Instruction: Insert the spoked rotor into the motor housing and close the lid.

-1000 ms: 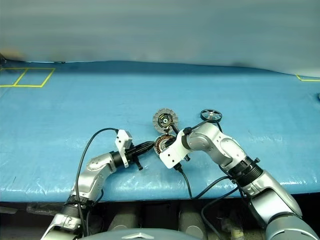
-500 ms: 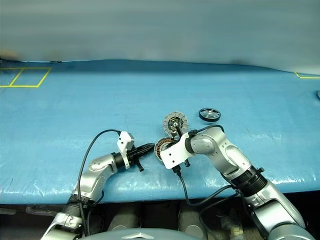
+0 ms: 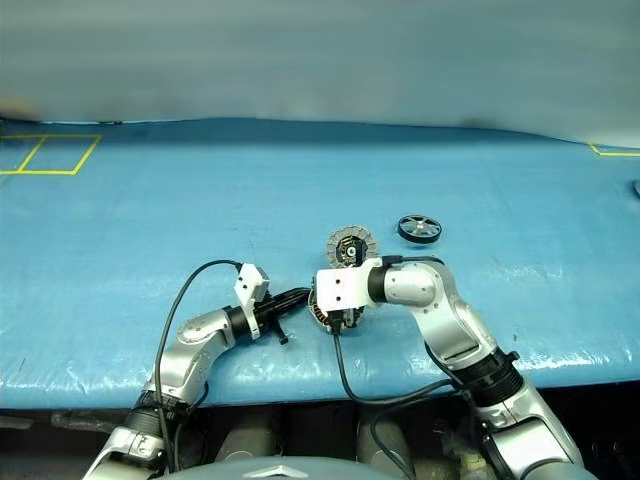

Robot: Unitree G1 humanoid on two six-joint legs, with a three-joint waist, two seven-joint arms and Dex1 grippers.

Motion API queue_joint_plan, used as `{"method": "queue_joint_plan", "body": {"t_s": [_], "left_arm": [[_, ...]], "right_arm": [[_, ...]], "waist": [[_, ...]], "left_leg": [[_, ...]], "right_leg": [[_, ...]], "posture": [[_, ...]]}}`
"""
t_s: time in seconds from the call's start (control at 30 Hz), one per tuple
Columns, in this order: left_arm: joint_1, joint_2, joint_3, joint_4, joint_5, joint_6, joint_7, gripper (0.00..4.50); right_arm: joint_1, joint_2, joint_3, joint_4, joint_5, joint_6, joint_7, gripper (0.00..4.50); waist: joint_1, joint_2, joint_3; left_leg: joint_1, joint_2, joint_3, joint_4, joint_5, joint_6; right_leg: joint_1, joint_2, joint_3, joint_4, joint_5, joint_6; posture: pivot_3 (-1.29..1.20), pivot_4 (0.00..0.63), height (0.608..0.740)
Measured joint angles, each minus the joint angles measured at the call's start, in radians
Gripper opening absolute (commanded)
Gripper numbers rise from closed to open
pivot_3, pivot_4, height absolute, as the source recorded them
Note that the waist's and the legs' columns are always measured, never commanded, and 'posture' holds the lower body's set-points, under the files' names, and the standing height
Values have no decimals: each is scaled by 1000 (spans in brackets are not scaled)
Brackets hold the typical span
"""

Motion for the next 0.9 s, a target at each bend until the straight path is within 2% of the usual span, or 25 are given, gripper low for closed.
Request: {"method": "queue_joint_plan", "body": {"t_s": [0.13, 0.33, 0.43, 0.63, 0.7, 0.8, 0.9], "left_arm": [[-1, 2, 1, 0, 0, 0, 1, 0], [10, 10, 6, -20, -9, 1, -1, 0], [18, 31, 11, -35, -11, 0, -1, 0], [18, 78, 34, -92, -12, 0, -4, 0], [16, 75, 34, -112, -13, -2, -8, 0], [14, 71, 33, -133, -17, -6, -12, 0], [17, 74, 33, -133, -15, -6, -10, 0]], "right_arm": [[14, 23, -17, 2, 35, 24, -39, 28], [73, 169, -198, -94, 261, 216, -144, 28], [118, 153, -259, -154, 312, 289, -179, 28], [197, -22, -251, -234, 292, 329, -164, 28], [196, -13, -265, -257, 315, 341, -173, 28], [196, 73, -319, -271, 409, 388, -221, 28], [238, 43, -308, -281, 430, 407, -224, 28]], "waist": [[-1, 0, 0], [-2, 0, 0], [-1, 0, 1], [-7, 1, 2], [-10, 0, 3], [-10, 0, 3], [-6, -1, 3]], "left_leg": [[0, 1, 0, 0, 0, 0], [-1, 0, -1, 0, 0, 0], [-2, 0, -2, 0, 0, 0], [-4, 1, 0, 0, 0, 0], [-4, 1, 0, 0, 0, 0], [-4, 2, 0, 0, 0, 0], [-6, 1, 0, 0, 0, 0]], "right_leg": [[0, 1, 0, 1, 0, 0], [-1, 1, 0, 1, 0, 0], [-1, 1, 0, 1, 0, 0], [-6, 1, 0, 2, 0, 0], [-6, 1, 0, 2, 0, 0], [-6, 2, 0, 2, 0, 0], [-6, 2, 1, 1, 0, 0]], "posture": [[0, 150, 740], [0, 150, 740], [0, 150, 740], [0, 150, 740], [0, 150, 740], [0, 150, 740], [0, 150, 740]]}}
